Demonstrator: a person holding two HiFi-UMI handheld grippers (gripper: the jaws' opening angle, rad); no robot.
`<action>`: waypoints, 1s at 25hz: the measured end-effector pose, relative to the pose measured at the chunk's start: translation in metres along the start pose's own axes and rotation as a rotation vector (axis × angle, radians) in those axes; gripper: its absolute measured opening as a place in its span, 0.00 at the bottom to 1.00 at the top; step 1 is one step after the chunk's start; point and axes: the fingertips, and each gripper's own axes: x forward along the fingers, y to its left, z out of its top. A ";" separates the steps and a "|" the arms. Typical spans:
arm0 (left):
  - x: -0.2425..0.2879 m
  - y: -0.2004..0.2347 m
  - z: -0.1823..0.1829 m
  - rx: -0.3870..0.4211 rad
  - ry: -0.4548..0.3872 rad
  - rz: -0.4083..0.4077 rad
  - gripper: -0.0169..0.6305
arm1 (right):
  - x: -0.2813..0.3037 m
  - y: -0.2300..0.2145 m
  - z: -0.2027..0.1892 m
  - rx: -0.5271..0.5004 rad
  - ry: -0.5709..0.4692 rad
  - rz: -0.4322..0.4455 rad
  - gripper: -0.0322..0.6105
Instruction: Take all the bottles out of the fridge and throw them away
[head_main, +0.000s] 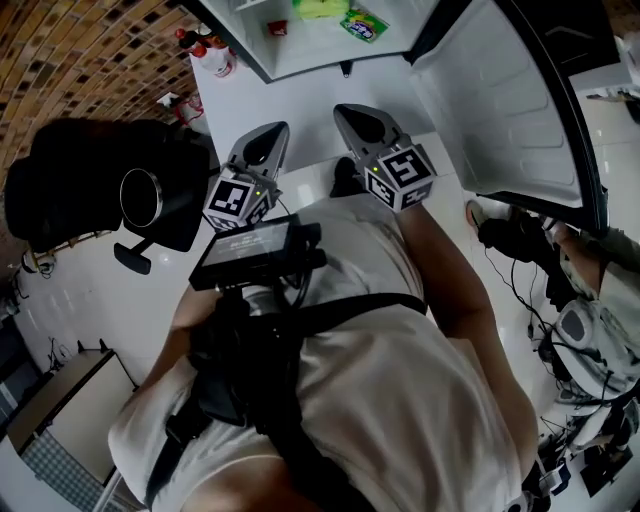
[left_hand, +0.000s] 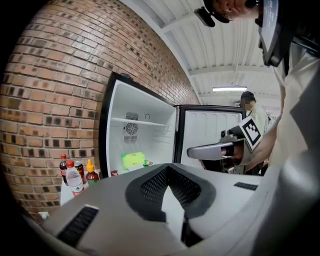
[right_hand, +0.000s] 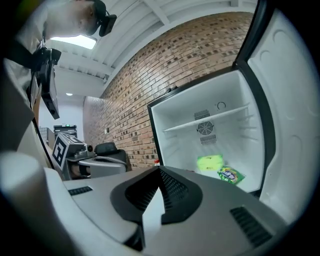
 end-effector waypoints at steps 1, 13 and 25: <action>0.007 0.003 0.002 -0.001 0.004 0.002 0.05 | 0.005 -0.005 0.003 0.000 0.002 0.009 0.04; 0.101 0.030 0.009 0.176 0.102 0.017 0.05 | 0.038 -0.069 0.009 0.051 -0.024 0.047 0.04; 0.167 0.050 -0.019 0.404 0.284 0.017 0.05 | 0.033 -0.102 -0.009 0.102 -0.013 -0.002 0.04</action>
